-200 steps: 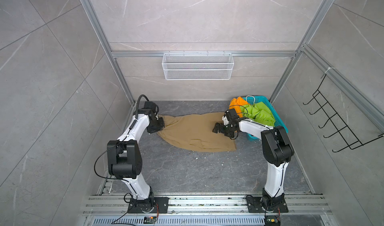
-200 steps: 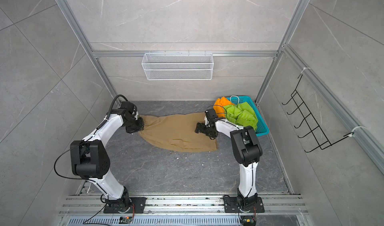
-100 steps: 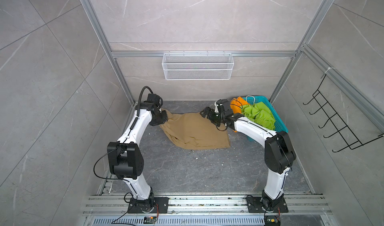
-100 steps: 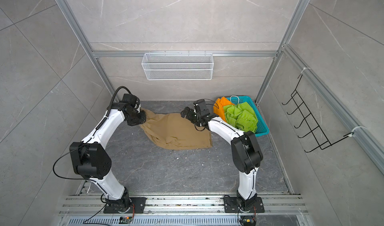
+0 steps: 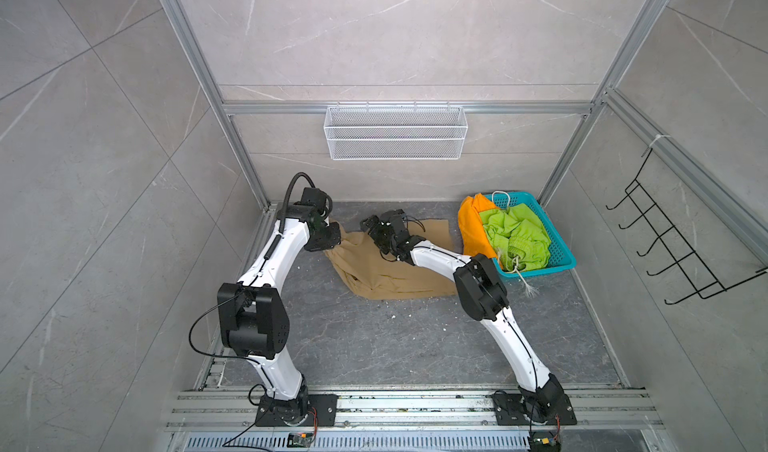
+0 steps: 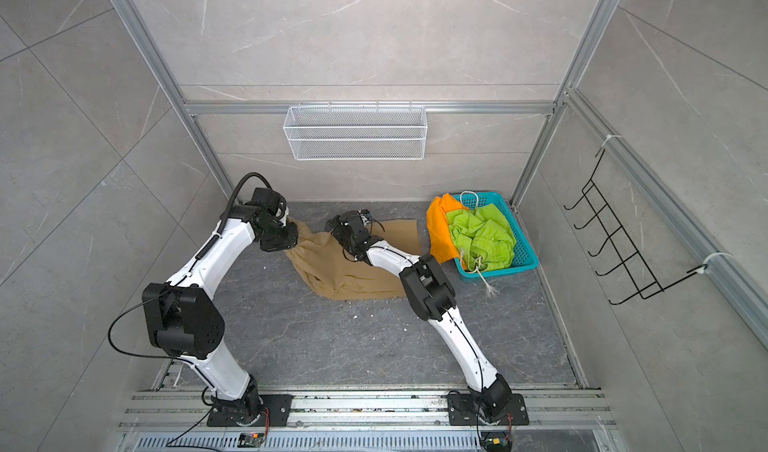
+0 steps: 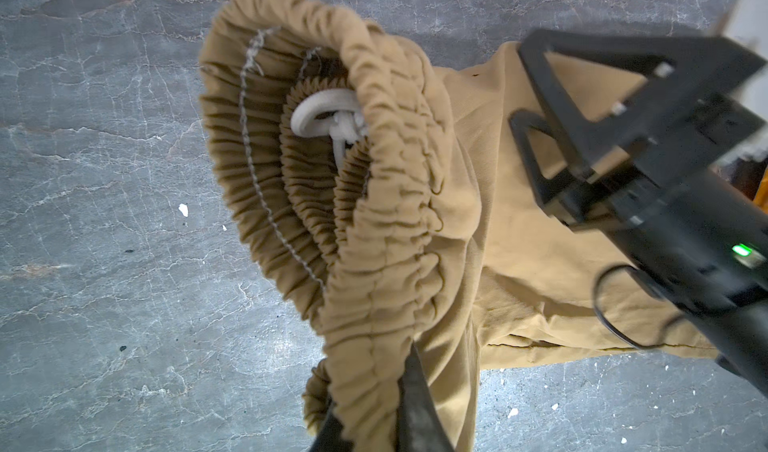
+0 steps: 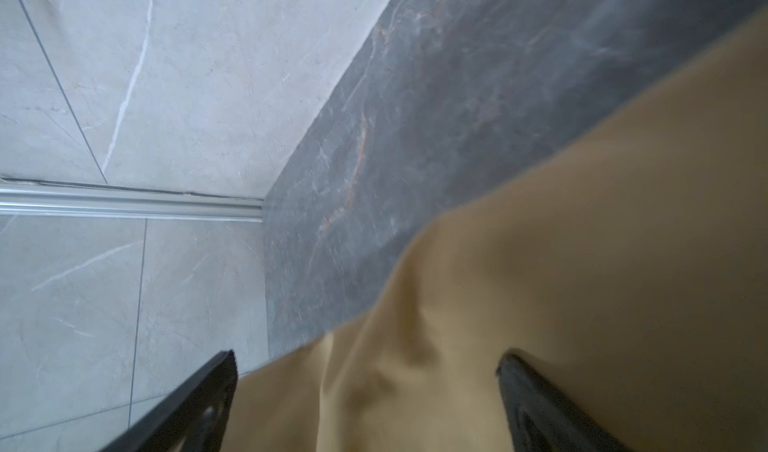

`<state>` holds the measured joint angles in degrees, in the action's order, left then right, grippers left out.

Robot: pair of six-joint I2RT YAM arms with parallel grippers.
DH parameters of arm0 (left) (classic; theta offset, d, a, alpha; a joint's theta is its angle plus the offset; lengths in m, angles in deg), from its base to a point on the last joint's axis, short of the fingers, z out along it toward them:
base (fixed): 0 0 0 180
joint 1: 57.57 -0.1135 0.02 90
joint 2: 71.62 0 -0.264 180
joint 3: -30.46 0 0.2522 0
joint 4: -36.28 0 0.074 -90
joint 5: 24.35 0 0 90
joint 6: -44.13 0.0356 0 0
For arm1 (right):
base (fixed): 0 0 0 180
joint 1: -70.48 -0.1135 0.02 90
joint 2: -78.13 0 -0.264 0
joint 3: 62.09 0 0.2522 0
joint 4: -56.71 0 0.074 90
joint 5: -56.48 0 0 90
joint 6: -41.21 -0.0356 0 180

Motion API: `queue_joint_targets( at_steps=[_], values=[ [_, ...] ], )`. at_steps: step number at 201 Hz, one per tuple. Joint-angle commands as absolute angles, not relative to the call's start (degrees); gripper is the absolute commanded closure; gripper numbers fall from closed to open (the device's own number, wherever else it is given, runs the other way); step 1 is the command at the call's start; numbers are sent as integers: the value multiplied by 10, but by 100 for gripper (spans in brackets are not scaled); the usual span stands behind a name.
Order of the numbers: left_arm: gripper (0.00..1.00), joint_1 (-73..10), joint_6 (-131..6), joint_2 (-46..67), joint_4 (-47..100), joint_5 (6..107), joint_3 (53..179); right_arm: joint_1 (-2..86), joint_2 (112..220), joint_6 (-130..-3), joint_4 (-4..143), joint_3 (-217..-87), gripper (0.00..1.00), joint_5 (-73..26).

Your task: Fold and stack the shorts

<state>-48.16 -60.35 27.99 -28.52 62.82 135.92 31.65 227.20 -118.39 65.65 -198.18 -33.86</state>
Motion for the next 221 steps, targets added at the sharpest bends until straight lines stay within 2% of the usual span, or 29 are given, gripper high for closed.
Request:
queue_joint_targets(
  at_steps=[1, 41, 79, 99, 147, 185, 221],
  values=[
    [100, -477, -590, 268, -290, 625, 1374, 313, 2328, -1196, 669, -2067, 0, -375],
    [100, -477, -589, 254, -293, 630, 1372, 310, 2383, -1171, 716, -2168, 0, -376],
    [100, -477, -590, 262, -305, 638, 1388, 308, 2307, -1123, 769, -2184, 0, -366],
    [100, -477, -591, 268, -311, 644, 1402, 307, 2211, -1124, 780, -2100, 0, -373],
    [100, -477, -596, 264, -311, 644, 1412, 290, 2008, -1197, 647, -1728, 0, -401],
    [100, -477, -600, 265, -309, 637, 1409, 264, 1982, -1249, 571, -1601, 0, -392],
    [100, -476, -603, 258, -306, 634, 1404, 233, 2016, -1281, 540, -1577, 0, -382]
  ],
)
